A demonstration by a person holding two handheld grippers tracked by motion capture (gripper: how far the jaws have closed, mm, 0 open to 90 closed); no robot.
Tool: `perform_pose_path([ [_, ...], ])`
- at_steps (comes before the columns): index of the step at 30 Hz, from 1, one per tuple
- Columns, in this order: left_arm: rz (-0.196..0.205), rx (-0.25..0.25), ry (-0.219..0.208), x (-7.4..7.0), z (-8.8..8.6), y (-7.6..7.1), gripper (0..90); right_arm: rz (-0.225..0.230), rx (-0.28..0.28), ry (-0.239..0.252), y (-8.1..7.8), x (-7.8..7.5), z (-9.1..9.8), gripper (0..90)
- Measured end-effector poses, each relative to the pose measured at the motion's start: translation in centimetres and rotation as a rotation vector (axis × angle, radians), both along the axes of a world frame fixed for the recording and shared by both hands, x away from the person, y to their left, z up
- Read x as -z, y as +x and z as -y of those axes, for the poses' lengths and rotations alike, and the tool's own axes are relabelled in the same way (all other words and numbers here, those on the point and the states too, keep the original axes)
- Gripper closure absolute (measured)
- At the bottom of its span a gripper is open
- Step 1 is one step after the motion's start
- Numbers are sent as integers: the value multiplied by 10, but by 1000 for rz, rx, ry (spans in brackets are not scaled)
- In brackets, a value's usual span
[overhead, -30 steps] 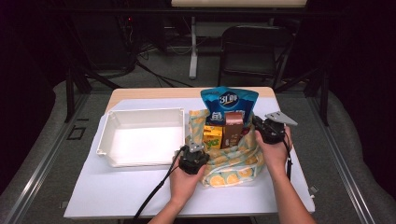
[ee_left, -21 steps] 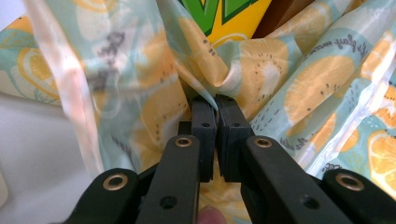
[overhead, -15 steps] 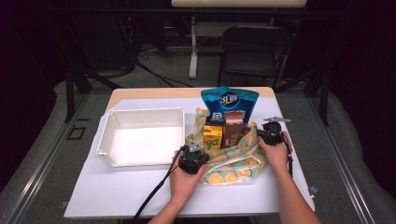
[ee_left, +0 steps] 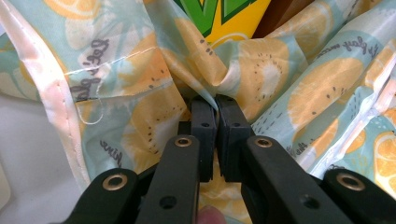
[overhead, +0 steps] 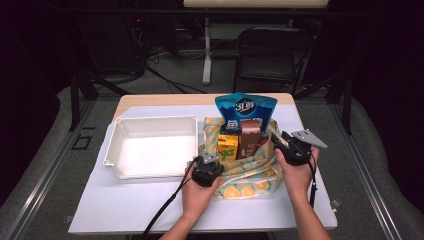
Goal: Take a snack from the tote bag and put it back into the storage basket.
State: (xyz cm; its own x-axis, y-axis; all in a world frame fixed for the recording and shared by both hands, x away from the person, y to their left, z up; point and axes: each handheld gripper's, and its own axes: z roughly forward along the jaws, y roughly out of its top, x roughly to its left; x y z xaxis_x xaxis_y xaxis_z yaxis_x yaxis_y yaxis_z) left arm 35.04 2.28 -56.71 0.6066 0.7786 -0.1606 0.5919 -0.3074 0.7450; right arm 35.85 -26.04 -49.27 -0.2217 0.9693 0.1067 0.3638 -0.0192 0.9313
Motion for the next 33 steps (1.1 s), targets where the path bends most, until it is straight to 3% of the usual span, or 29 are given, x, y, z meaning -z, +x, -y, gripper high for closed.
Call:
perform_pose_path([
  [3, 1, 1, 0, 0, 0, 0, 867, -70, -11, 21, 2, -1, -11, 470],
  [5, -1, -1, -5, 0, 0, 0, 866, -108, 7, 1, 4, 5, -16, 509],
  [9, 0, -1, -7, 0, 0, 0, 866, -167, -15, -9, 4, 16, -13, 829],
  [11, 8, 1, 1, 0, 0, -1, 866, -157, -9, -36, 2, 16, -11, 900],
  [18, 39, 11, -14, -1, -2, -4, 866, -174, 37, -102, -3, 19, -4, 900],
  [21, 39, 10, -15, -1, -2, -4, 867, -206, 61, -92, -3, 30, 0, 900],
  [23, 33, 8, -16, -1, -2, -4, 872, -243, 60, -96, 0, 39, 1, 900],
  [27, 29, 7, -27, -1, -2, -4, 871, -345, 42, -42, 10, 66, 5, 900],
  [28, 31, 8, -29, -1, -3, -3, 870, -378, 25, -80, 11, 69, 8, 900],
  [29, 32, 7, -36, -1, -3, -3, 868, -356, 29, -51, 12, 71, 5, 900],
  [32, 28, 5, -101, -3, -8, -3, 846, -347, 29, -96, 11, 71, 2, 900],
  [33, 37, 4, -117, -4, -10, -4, 839, -339, 28, -81, 10, 72, 1, 900],
])
